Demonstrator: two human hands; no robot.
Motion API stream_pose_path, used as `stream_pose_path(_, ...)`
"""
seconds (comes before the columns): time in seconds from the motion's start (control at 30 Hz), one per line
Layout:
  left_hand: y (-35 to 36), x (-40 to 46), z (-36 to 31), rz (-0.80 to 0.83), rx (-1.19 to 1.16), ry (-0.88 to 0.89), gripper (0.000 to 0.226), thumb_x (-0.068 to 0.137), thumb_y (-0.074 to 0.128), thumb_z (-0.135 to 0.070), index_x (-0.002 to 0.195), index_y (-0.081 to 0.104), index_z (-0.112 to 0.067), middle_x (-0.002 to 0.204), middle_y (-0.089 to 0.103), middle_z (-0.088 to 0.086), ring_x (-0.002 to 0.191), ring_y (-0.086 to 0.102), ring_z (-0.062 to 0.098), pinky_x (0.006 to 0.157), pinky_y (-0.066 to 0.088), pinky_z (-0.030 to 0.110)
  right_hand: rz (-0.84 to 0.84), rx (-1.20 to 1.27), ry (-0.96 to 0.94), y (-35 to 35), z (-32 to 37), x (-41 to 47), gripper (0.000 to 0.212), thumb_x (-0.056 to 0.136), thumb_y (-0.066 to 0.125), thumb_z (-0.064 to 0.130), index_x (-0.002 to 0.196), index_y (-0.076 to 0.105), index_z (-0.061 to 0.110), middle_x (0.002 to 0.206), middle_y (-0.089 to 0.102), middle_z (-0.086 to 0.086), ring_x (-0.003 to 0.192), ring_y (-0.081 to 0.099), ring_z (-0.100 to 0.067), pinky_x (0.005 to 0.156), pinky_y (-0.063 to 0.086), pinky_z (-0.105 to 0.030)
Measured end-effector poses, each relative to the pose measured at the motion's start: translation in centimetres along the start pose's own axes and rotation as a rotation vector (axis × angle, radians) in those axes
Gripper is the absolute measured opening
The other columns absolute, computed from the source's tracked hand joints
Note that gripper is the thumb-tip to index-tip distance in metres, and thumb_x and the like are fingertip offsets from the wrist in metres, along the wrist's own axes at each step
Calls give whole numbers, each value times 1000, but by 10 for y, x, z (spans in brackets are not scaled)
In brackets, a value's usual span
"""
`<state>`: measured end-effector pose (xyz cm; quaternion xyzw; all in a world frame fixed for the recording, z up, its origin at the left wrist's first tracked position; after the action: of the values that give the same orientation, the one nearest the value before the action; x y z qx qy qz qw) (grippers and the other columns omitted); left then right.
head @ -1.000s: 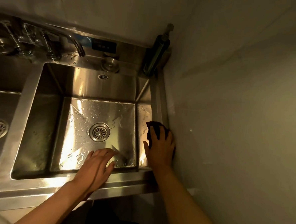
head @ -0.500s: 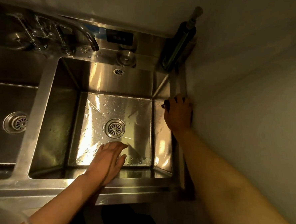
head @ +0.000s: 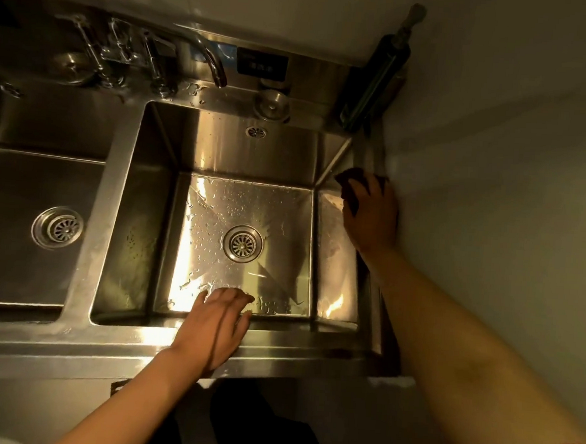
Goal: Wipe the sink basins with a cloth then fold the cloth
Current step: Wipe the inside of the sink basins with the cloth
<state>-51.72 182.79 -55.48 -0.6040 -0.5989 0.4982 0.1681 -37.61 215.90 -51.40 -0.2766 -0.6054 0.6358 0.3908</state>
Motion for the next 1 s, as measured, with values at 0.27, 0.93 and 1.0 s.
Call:
stream_pose_path(0.27, -2, -12, -8, -1, 31, -12, 45, 108, 28, -46, 143, 55, -36, 138, 60, -11, 131, 52, 16, 117, 30, 40, -8, 167, 33, -22, 0, -149, 43, 91, 66, 26, 133, 63, 25, 144, 52, 2, 133, 46, -27, 111, 43, -40)
stream_pose_path(0.93, -73, -22, 55, -155, 87, -13, 59, 97, 32, -44, 142, 60, -18, 136, 63, 6, 132, 53, 29, 116, 36, 47, 266, 256, -2, 1, 150, -209, 35, 85, 48, 48, 115, 61, 37, 123, 53, 12, 113, 46, -18, 94, 47, -35)
stream_pose_path(1.0, -94, -18, 80, -207, 168, -26, 59, 96, 39, -43, 143, 59, -13, 139, 59, 13, 139, 47, 36, 119, 32, 54, 300, 321, 10, 12, 170, -196, 37, 86, 46, 49, 118, 59, 37, 127, 49, 12, 117, 43, -19, 95, 47, -40)
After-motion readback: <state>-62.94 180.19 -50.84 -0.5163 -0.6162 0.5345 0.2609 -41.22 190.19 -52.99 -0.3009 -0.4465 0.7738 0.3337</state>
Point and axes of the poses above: each hand's wrist, its own x-axis towards the middle knuckle, its own y-axis out of the palm, z = x × y, the point moved 4 cm from there along x, towards the middle knuckle
